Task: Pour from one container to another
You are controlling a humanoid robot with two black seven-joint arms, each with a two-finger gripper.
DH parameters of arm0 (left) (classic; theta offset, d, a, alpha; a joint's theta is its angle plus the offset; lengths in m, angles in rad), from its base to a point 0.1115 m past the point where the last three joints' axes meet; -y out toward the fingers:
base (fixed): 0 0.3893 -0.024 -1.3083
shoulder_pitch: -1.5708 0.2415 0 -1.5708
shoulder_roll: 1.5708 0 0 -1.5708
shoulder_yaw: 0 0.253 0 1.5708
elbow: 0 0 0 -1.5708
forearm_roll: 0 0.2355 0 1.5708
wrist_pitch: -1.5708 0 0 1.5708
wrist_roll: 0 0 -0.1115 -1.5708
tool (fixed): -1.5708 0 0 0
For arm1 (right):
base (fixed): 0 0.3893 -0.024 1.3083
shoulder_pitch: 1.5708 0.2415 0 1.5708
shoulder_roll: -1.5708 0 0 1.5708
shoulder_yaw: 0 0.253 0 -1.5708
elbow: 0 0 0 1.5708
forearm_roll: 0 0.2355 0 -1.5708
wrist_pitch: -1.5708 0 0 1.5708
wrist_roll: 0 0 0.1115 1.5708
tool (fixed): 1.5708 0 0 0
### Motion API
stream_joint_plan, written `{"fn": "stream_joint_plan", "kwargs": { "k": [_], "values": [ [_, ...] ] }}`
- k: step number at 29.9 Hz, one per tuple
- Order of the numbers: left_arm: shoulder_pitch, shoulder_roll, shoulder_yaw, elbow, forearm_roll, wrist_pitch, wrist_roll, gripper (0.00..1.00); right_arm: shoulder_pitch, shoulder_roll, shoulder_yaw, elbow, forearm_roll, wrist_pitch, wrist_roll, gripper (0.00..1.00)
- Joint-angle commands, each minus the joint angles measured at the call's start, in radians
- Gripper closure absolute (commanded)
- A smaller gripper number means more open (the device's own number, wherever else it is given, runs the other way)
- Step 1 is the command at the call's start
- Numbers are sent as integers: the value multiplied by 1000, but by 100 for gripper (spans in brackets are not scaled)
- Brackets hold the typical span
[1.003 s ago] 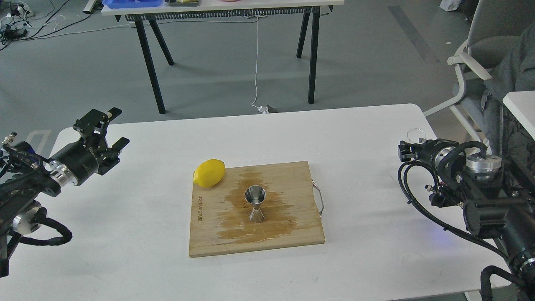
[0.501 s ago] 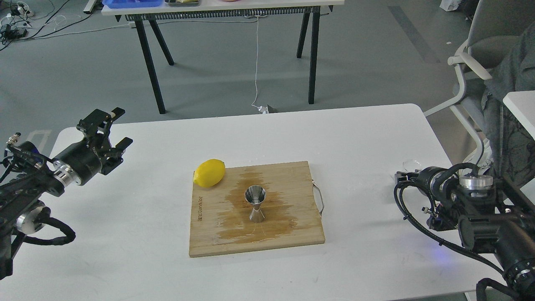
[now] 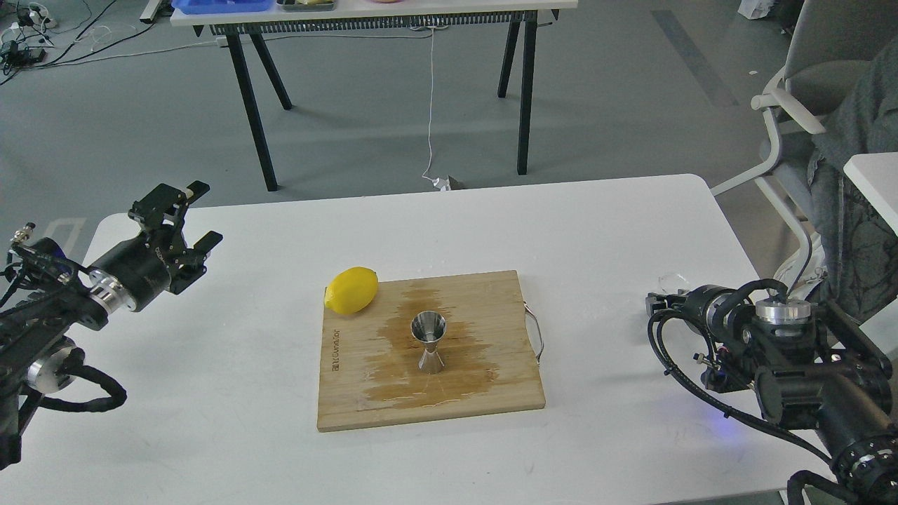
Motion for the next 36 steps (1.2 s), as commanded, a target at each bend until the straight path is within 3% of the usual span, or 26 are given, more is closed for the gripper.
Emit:
{"fn": "stream_joint_plan", "kwargs": {
  "k": [1, 6, 13, 21, 36],
  "values": [
    [0, 1, 0, 0, 0, 0, 0, 1, -11, 2, -5, 3, 2, 1, 0, 52],
    [0, -1, 0, 0, 0, 0, 0, 1, -15, 13, -5, 9, 2, 7, 0, 43],
    [0, -1, 0, 0, 0, 0, 0, 1, -15, 13, 5, 12, 2, 9, 0, 19],
    [0, 1, 0, 0, 0, 0, 0, 1, -15, 13, 11, 14, 3, 7, 0, 6],
    [0, -2, 0, 0, 0, 0, 0, 1, 17, -33, 45, 78, 2, 9, 0, 1]
  ]
}}
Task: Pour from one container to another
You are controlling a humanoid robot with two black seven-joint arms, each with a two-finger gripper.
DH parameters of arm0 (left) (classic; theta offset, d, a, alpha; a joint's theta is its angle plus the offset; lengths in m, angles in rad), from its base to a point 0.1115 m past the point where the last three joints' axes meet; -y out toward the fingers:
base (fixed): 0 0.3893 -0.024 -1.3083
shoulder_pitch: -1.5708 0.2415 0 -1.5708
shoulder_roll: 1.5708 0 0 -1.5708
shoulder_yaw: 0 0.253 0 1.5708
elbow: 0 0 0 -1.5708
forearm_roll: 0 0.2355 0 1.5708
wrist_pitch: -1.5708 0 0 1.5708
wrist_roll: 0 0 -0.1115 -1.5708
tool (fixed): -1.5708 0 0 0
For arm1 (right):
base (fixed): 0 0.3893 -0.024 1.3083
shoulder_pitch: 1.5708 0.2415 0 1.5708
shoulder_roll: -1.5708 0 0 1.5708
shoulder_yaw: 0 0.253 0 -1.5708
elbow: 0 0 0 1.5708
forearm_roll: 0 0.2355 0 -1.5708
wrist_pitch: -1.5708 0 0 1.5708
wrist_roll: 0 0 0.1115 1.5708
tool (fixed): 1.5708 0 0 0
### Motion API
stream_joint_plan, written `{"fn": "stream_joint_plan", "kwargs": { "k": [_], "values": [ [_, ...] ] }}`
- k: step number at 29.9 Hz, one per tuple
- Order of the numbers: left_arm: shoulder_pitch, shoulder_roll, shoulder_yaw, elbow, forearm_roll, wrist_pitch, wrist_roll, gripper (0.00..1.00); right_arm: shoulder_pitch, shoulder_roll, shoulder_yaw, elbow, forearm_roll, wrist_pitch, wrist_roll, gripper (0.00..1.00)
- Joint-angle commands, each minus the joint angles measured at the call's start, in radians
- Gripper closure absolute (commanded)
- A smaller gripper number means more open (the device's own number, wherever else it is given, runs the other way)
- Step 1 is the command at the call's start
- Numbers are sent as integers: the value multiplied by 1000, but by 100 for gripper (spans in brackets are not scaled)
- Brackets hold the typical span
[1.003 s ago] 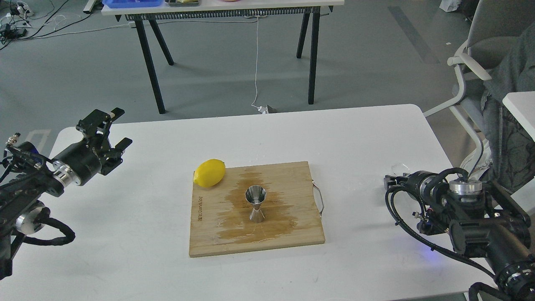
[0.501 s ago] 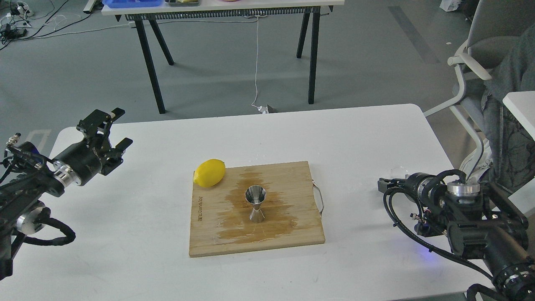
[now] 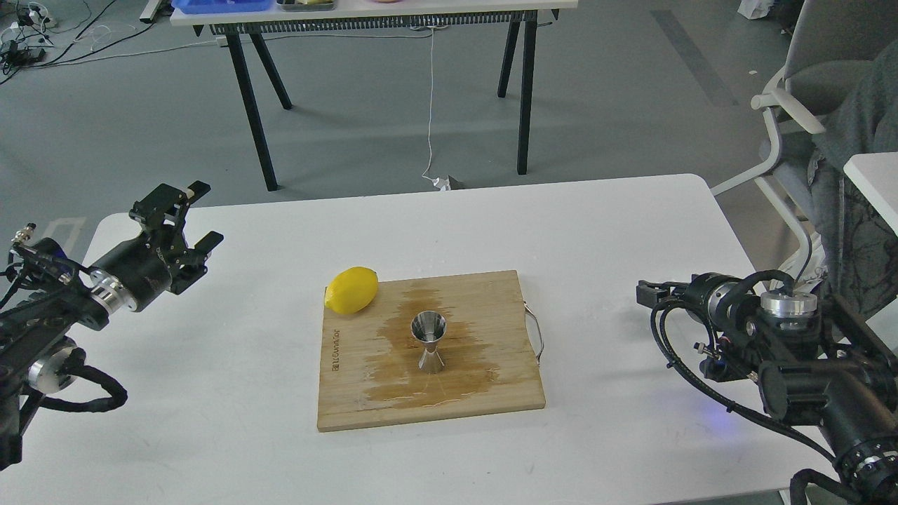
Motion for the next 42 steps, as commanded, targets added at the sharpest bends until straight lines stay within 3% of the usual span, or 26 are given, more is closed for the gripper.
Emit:
{"fn": "stream_joint_plan", "kwargs": {
  "k": [1, 6, 9, 12, 15, 17, 22, 34, 42],
  "values": [
    [0, 0, -1, 0, 0, 0, 0, 1, 25, -17, 1, 16, -3, 5, 2, 1],
    [0, 0, -1, 0, 0, 0, 0, 1, 93, -57, -8, 62, -12, 43, 3, 1],
    [-2, 0, -2, -6, -2, 0, 0, 1, 139, -91, -24, 85, -20, 131, -3, 1],
    [-6, -2, -13, -18, -5, 0, 0, 1, 147, -143, -89, 97, -80, 408, -52, 1],
    [-8, 0, -16, -37, -5, 0, 0, 1, 141, -179, -137, 66, -168, 792, -92, 1],
    [-9, 0, -19, -37, -5, 0, 0, 1, 134, -183, -145, 22, -216, 944, -104, 1],
    [-6, 0, -56, -58, -6, 0, 0, 1, 137, -208, -143, -66, -259, 944, -149, 1],
    [-5, 41, -105, -225, -15, 0, 0, 1, 182, -241, -154, -142, -262, 944, -144, 1],
    [-2, 35, -93, -249, -14, 0, 0, 1, 262, -251, -157, -196, -262, 944, -136, 1]
  ]
}}
